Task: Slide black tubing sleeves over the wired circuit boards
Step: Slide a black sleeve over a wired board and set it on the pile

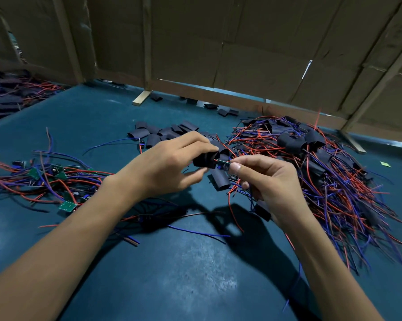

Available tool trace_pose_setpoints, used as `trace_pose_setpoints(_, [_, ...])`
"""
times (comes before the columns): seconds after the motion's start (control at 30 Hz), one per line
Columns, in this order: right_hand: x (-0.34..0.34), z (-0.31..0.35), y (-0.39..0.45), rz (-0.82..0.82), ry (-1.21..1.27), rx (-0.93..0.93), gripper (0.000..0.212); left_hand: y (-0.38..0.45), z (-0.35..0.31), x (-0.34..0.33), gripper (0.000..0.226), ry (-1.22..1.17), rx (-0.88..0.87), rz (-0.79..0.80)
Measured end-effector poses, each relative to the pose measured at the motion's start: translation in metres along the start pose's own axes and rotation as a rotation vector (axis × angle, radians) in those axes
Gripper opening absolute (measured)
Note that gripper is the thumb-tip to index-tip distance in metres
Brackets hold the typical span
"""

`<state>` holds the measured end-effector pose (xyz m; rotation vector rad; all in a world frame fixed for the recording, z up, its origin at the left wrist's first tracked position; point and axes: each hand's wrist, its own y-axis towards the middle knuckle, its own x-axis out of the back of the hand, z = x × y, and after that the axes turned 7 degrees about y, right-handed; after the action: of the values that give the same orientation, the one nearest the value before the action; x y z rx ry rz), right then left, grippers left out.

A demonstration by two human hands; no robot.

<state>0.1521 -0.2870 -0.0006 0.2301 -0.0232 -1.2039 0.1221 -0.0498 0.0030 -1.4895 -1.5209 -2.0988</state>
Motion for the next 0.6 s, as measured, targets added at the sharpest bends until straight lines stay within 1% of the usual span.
trace_pose_setpoints(0.07, [-0.001, 0.001, -0.001, -0.016, 0.008, -0.022, 0.006, 0.001, 0.0, 0.001, 0.04, 0.015, -0.022, -0.001])
trace_pose_setpoints(0.2, [-0.001, 0.004, 0.001, -0.04, 0.11, -0.09, 0.021, 0.002, -0.003, 0.001, 0.038, 0.03, -0.046, -0.01])
trace_pose_setpoints(0.3, [-0.003, 0.002, 0.002, -0.025, 0.126, -0.142, 0.017, 0.004, -0.008, -0.001, 0.035, 0.031, -0.075, -0.039])
trace_pose_setpoints(0.4, [-0.009, -0.001, 0.001, -0.012, 0.139, -0.153, 0.014, 0.006, -0.014, -0.004, 0.033, 0.039, -0.107, -0.056])
trace_pose_setpoints(0.47, [-0.012, -0.001, 0.0, -0.051, 0.114, -0.132, 0.012, 0.006, -0.015, -0.006, 0.032, 0.047, -0.107, -0.065])
trace_pose_setpoints(0.53, [-0.012, -0.001, 0.0, -0.105, 0.067, -0.065, 0.01, 0.005, -0.014, -0.008, 0.032, 0.039, -0.096, -0.091])
trace_pose_setpoints(0.6, [-0.01, 0.001, -0.001, -0.145, 0.036, 0.033, 0.006, 0.006, -0.014, -0.009, 0.041, 0.005, -0.069, -0.112])
